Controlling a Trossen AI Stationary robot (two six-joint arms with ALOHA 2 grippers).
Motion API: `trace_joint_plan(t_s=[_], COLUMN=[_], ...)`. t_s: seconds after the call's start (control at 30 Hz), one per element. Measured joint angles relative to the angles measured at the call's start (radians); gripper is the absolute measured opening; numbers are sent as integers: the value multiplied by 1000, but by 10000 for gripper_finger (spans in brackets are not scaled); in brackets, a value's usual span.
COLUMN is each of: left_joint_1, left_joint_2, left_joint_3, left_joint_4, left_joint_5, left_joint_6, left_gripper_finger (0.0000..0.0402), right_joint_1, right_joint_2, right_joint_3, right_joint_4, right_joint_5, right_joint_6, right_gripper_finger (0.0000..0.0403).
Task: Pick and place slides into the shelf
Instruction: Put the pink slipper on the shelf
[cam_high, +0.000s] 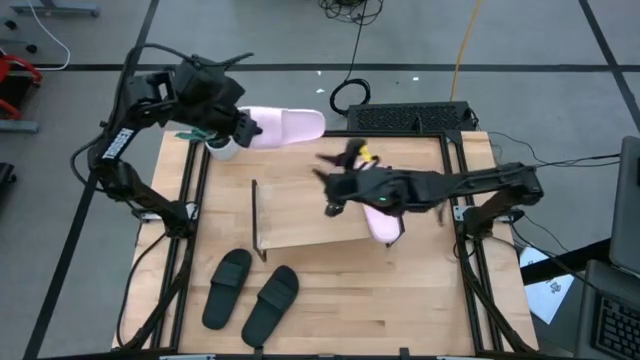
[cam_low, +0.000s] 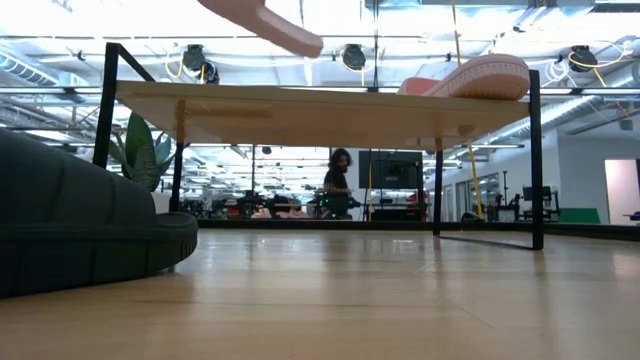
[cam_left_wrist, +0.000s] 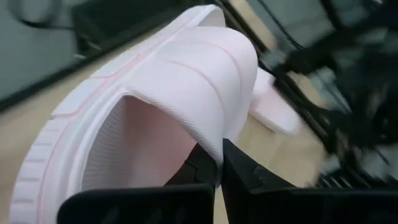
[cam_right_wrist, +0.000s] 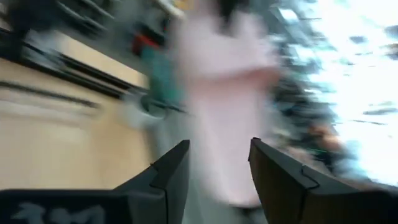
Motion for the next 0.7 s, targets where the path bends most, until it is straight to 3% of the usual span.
trace_joint_plan(t_s=[0.13,0.23,0.4,0.5,0.7], left_joint_1=[14,14,14,28,-9], left_joint_2=[27,69,128,141,165], left_joint_3=[2,1,1,8,10], left_joint_4=[-4,-49,-118,-102,-106], left_joint_5=[183,270,388,502,609], left_joint_6=[51,113,223,266,279], left_gripper_finger=[0,0,0,0,0], right_joint_1=[41,48,48,48,48], right_joint_2=[-84,-154,-266,-313,-352], right_joint_3=[0,0,0,0,0], right_joint_4=[26,40,49,54,56], right_joint_5=[287,415,489,500,499], right_joint_6=[-211,-293,-266,-207,-118], right_gripper_finger=[152,152,151,151,151])
